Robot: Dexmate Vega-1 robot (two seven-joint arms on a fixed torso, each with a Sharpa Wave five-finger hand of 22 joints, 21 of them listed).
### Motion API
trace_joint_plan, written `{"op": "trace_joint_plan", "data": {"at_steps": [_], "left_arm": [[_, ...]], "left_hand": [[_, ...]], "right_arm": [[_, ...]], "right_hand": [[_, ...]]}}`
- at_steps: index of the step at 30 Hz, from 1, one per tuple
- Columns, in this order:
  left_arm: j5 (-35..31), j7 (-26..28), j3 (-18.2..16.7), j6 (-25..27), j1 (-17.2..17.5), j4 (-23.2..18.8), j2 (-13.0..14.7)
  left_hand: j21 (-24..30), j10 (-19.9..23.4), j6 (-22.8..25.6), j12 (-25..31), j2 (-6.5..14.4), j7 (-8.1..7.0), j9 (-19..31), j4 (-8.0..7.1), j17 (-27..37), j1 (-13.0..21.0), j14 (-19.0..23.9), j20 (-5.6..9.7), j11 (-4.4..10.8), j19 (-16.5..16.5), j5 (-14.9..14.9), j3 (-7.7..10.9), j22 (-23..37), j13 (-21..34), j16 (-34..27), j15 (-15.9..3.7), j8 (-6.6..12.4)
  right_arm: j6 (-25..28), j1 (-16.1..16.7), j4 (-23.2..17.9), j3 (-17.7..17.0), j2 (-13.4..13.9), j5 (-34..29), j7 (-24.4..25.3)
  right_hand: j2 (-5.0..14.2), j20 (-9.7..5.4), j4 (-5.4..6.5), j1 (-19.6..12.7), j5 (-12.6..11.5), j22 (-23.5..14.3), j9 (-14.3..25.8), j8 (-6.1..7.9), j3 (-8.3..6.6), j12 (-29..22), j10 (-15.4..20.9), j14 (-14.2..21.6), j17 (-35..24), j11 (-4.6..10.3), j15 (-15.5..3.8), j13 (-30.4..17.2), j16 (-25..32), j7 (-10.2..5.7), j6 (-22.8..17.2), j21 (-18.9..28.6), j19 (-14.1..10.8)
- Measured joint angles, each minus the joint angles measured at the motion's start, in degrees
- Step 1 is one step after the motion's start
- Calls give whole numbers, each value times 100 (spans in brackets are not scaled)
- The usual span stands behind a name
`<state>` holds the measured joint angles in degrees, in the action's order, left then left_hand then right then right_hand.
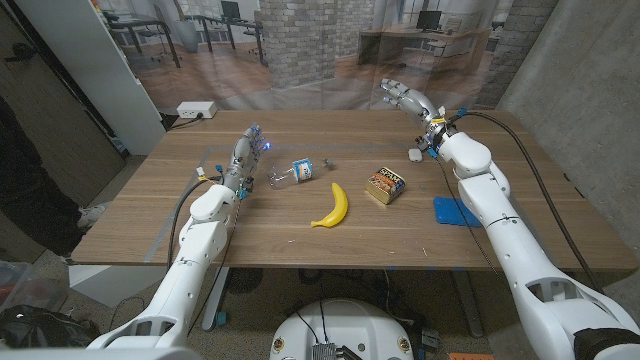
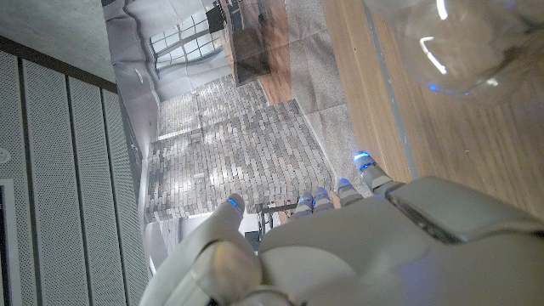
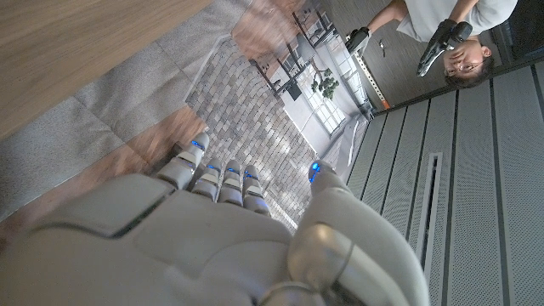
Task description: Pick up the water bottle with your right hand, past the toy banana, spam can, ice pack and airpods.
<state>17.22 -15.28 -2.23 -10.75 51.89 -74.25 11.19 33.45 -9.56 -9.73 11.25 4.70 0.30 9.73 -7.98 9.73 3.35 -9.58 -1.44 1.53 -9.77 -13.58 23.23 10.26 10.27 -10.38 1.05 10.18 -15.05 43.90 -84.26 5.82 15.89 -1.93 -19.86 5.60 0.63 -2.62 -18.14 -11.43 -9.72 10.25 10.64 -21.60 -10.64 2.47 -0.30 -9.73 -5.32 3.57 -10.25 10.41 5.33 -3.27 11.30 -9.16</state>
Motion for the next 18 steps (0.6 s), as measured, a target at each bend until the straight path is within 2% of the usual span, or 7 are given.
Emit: {"op": "trace_joint_plan", "data": {"at_steps": [18], "left_arm": [[11, -10, -34, -46, -24, 72, -3]], "left_hand": [[0, 0, 0, 0, 0, 0, 0, 0, 0, 0, 0, 0, 0, 0, 0, 0, 0, 0, 0, 0, 0]], "right_arm": [[-130, -149, -136, 186, 137, -347, -124]], "right_hand": [[20, -33, -94, -84, 0, 0, 0, 0, 1, 0, -1, 22, 0, 0, 21, 0, 0, 0, 0, 0, -32]]}}
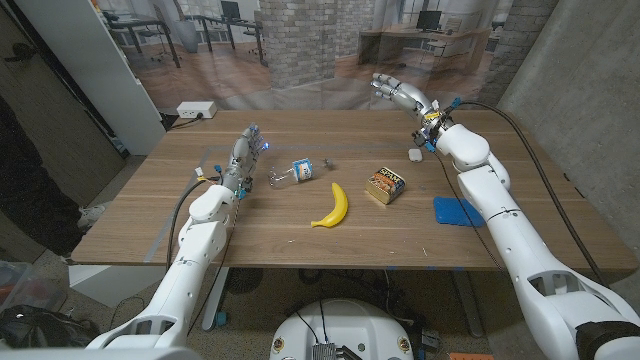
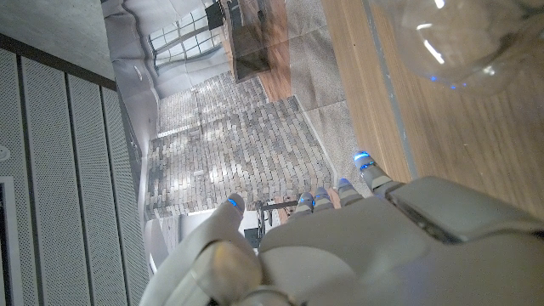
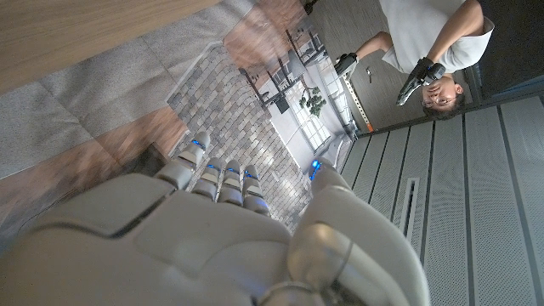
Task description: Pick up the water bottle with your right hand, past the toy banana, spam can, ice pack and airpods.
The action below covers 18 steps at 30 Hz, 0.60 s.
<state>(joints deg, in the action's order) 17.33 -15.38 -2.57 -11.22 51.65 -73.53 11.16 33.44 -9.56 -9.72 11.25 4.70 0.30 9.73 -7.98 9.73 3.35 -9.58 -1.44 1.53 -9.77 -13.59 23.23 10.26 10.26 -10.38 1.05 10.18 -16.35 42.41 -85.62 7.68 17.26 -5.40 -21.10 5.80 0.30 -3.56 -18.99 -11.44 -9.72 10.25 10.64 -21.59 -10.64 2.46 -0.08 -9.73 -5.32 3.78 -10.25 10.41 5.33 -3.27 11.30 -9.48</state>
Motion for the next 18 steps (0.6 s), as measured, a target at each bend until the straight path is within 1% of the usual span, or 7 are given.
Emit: {"op": "trace_joint_plan", "data": {"at_steps": [2, 6, 8, 18], "left_arm": [[1, -2, -3, -3, -1, 6, -1], [3, -6, -8, -5, -2, 13, -2], [4, -9, -9, -8, -2, 16, -2], [11, -16, -24, -15, -6, 33, -6]], "left_hand": [[0, 0, 0, 0, 0, 0, 0, 0, 0, 0, 0, 0, 0, 0, 0, 0, 0, 0, 0, 0, 0], [0, 0, 0, 0, 0, 0, 0, 0, 0, 0, 0, 0, 0, 0, 0, 0, 0, 0, 0, 0, 0], [0, 0, 0, 0, 0, 0, 0, 0, 0, 0, 0, 0, 0, 0, 0, 0, 0, 0, 0, 0, 0], [-41, 0, 0, 0, 0, 0, 0, 0, 0, 0, 0, 0, 0, 0, 0, 0, 0, 0, 0, 0, 0]], "right_arm": [[-9, -11, -10, 13, 8, -30, -5], [-33, -52, -39, 64, 44, -114, -30], [-42, -71, -51, 88, 60, -136, -37], [-83, -165, -117, 195, 132, -329, -93]], "right_hand": [[0, 0, -24, 0, 0, 0, 0, 0, -24, 0, 0, 0, 0, 0, 0, 0, 0, 0, 0, 0, 0], [-21, 0, -28, -21, 0, 0, 0, 0, -27, 0, 0, 0, 0, 0, 0, 0, 0, 0, 0, 0, 0], [9, 0, -70, -51, 0, 0, 0, 0, -27, 0, 0, 0, 0, 0, 0, 0, 0, 0, 0, 0, 0], [-20, 1, -90, -81, 0, 0, 0, 0, -43, 0, 0, -1, 0, 0, -1, 0, 0, 0, 0, 0, 1]]}}
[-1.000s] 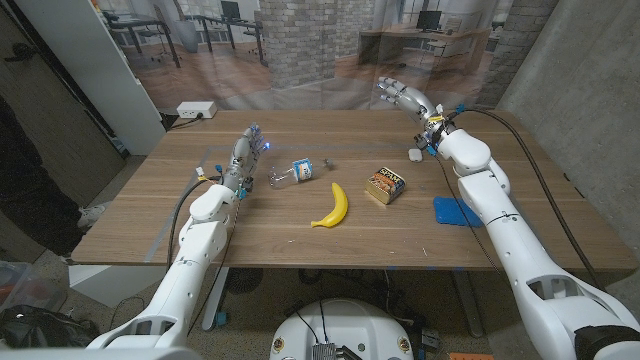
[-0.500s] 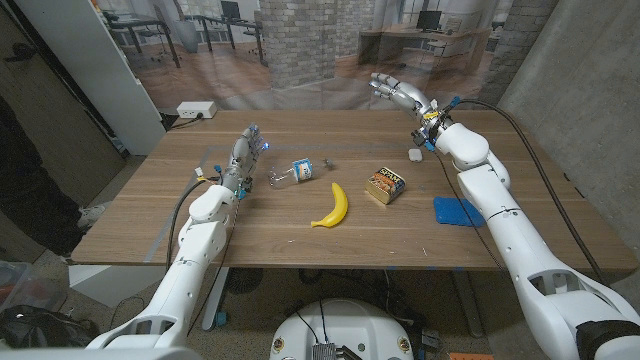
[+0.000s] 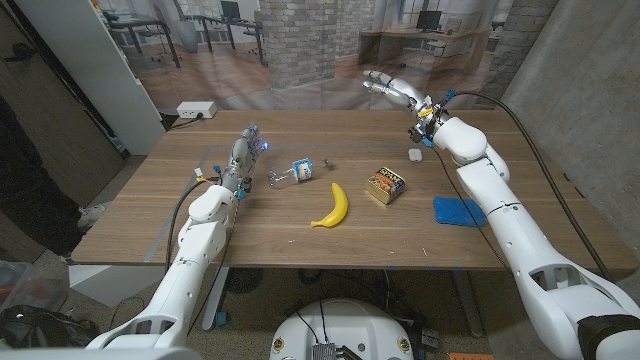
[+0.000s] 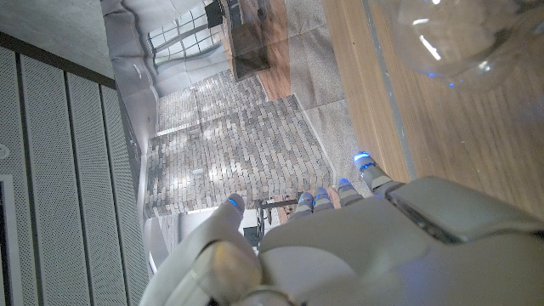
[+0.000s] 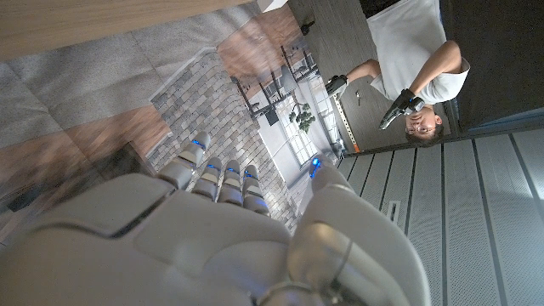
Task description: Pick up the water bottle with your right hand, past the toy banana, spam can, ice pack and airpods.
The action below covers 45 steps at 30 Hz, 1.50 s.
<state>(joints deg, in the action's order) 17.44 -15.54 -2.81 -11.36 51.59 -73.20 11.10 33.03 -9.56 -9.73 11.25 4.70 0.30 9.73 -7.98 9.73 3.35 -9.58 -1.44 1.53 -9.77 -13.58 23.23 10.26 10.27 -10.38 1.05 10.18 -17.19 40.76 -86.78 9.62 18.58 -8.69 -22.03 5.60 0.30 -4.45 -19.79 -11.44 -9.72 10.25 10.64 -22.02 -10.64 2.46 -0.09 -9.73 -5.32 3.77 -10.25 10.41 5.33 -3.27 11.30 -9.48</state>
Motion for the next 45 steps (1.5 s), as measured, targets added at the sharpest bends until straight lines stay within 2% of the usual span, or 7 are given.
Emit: {"op": "trace_joint_plan", "data": {"at_steps": [22, 41, 45], "left_arm": [[10, -23, -22, -17, -14, 49, -8], [15, -25, -48, -25, -6, 60, -14], [17, -25, -51, -27, -2, 60, -15]], "left_hand": [[-22, 0, 0, 0, 0, 0, 0, 0, 0, 0, 0, 0, 0, 0, 0, 0, 0, 0, 0, 0, 0], [-22, 0, 0, 0, 0, 0, 0, 0, 0, 0, 0, 0, 0, 0, 0, 0, 0, 0, 0, 0, 0], [-61, 0, 0, 0, 0, 0, -1, 0, 0, 0, 0, 0, 0, 0, 0, 0, 0, 0, 0, 0, 0]], "right_arm": [[-9, -249, -157, 289, 161, -551, -199], [-55, -496, -218, 575, 239, -1005, -411], [-67, -561, -219, 647, 252, -1081, -456]], "right_hand": [[37, -16, -108, -84, 22, 0, 0, 0, -29, 0, 0, 21, 0, 0, -21, 0, 0, 0, 0, 0, -16], [60, 0, -179, -167, 45, 0, 0, 0, -53, 0, 62, 73, 0, 62, -31, 0, 0, 32, 32, 0, -62], [50, 0, -227, -221, 45, 0, 0, 0, -52, 0, 62, 73, 0, 62, -31, 0, 0, 32, 32, 0, -62]]}}
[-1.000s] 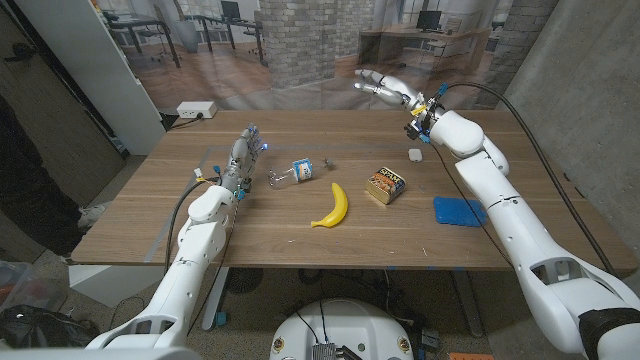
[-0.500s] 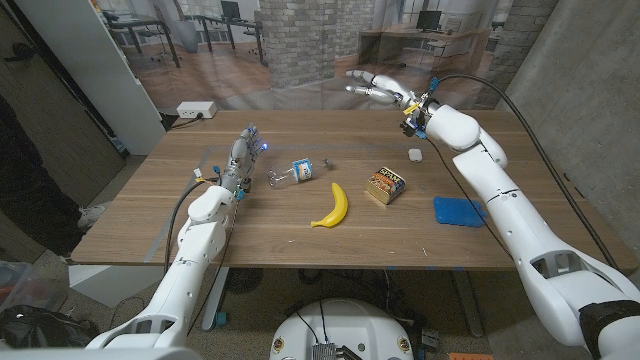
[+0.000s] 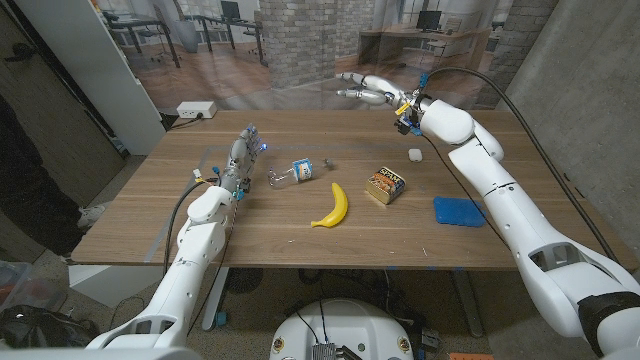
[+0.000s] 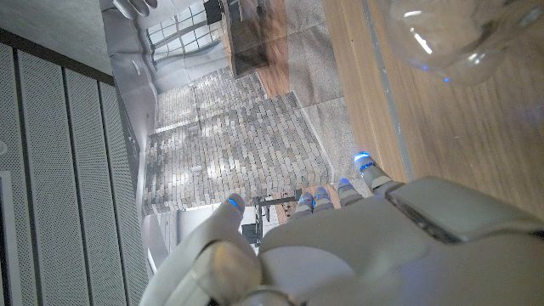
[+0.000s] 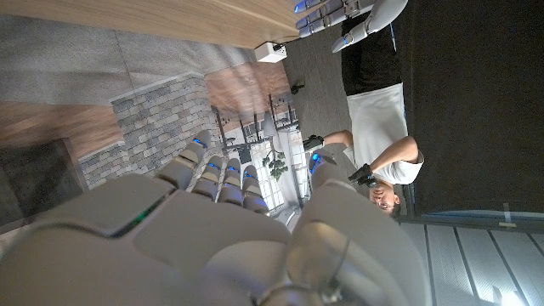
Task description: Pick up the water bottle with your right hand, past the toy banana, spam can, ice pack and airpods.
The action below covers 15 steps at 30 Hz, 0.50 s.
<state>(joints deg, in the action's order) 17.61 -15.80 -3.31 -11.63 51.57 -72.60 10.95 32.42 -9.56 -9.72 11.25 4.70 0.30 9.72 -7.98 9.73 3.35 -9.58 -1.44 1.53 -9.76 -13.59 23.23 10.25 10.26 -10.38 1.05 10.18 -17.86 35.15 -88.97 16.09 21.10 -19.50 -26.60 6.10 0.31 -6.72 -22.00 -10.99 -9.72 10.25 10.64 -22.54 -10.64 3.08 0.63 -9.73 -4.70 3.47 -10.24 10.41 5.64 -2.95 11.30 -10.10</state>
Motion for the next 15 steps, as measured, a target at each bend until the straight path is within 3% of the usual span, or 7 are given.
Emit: {"op": "trace_joint_plan", "data": {"at_steps": [15], "left_arm": [[8, -1, -13, -10, 14, 0, 0]], "left_hand": [[-5, 0, 0, 0, 0, 0, 0, 25, 0, 0, 0, 0, 0, 0, 0, -25, 0, 0, 0, 0, 0]], "right_arm": [[-36, -204, -22, 243, 44, -378, -258]], "right_hand": [[2, 0, -65, -58, 0, 13, 0, 0, -18, 0, -22, -1, 0, 22, 0, 0, 0, 9, 51, 0, 1]]}}
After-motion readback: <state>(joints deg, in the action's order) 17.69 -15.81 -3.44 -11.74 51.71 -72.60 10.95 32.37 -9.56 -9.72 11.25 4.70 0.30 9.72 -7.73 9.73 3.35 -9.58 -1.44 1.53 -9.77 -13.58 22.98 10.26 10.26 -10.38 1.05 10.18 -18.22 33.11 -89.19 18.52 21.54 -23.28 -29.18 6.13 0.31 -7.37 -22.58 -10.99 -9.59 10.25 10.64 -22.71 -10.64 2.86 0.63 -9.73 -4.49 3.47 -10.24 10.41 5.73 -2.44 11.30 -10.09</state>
